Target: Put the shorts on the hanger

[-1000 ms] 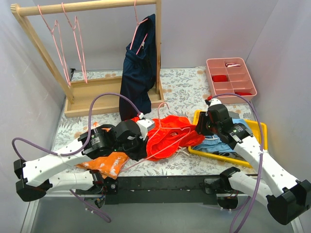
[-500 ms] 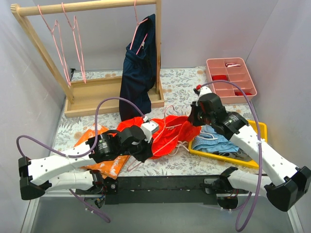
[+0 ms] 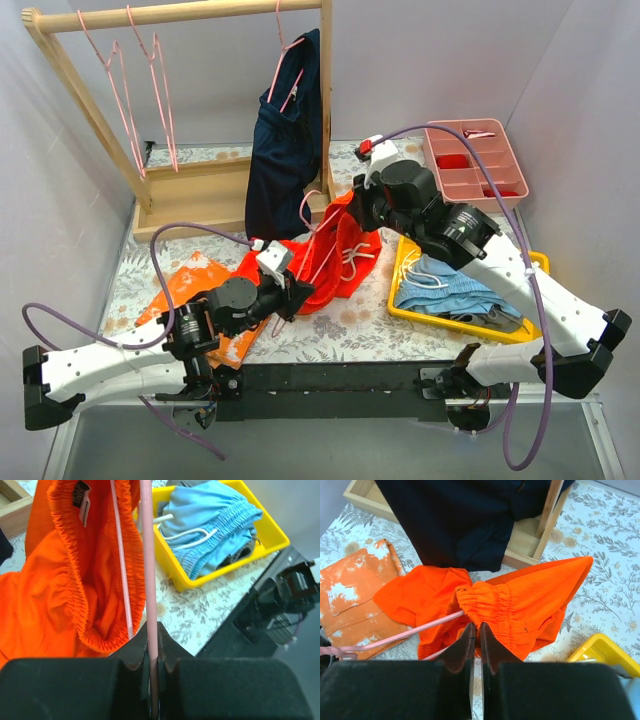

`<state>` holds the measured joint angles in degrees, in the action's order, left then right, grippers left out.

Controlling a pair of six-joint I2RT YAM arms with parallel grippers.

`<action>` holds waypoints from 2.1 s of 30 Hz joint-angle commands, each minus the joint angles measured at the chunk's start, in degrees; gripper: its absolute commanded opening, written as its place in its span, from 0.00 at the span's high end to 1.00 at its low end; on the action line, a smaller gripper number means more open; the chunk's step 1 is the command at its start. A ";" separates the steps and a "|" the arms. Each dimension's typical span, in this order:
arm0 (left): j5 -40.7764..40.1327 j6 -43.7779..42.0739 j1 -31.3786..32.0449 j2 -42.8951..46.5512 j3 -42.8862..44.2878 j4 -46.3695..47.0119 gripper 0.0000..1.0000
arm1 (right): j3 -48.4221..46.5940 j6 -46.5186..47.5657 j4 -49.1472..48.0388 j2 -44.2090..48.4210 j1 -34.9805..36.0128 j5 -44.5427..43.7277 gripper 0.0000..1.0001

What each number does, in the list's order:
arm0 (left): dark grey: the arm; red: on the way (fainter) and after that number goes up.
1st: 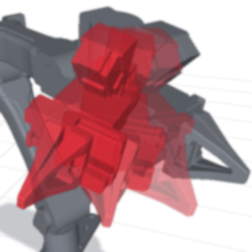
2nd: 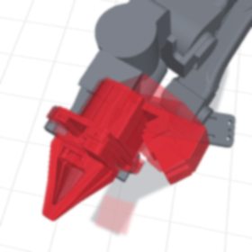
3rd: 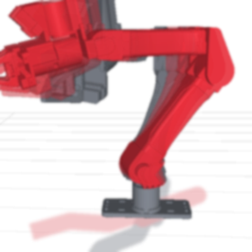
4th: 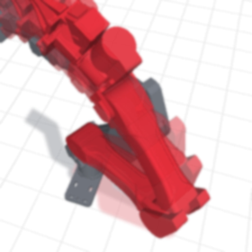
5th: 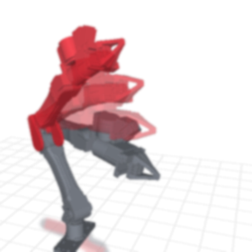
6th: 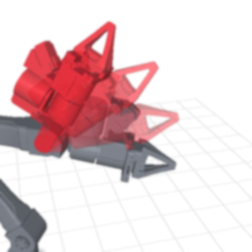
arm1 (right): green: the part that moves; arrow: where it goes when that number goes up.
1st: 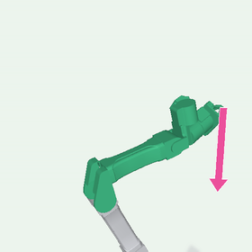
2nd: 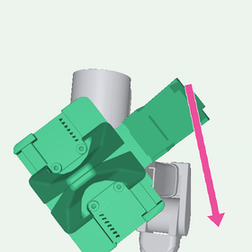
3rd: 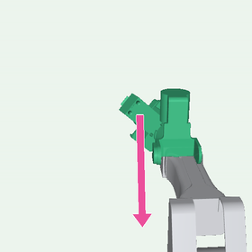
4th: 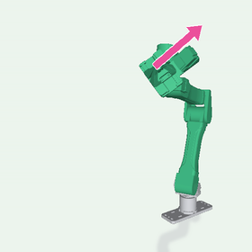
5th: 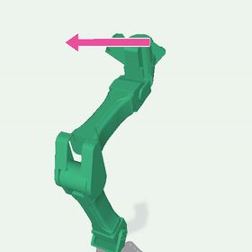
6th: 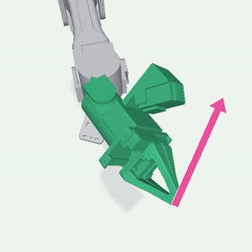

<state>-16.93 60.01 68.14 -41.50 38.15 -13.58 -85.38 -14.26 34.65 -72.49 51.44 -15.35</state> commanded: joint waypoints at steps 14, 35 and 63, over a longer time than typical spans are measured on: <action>-7.51 -4.11 0.42 -8.42 -11.26 32.13 1.00 | 7.23 -13.07 3.50 5.34 -19.95 9.34 0.39; -3.90 -7.53 2.44 -19.49 -8.27 29.32 1.00 | 17.69 -29.94 -1.96 1.56 -27.45 16.76 0.33; -4.16 -10.43 4.02 -28.81 -3.53 28.96 1.00 | 9.27 -32.49 3.14 -12.93 -37.20 19.57 0.32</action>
<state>-20.64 51.57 71.33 -69.65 31.35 13.76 -73.10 -45.21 37.50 -82.61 14.09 2.02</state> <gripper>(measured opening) 0.015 0.698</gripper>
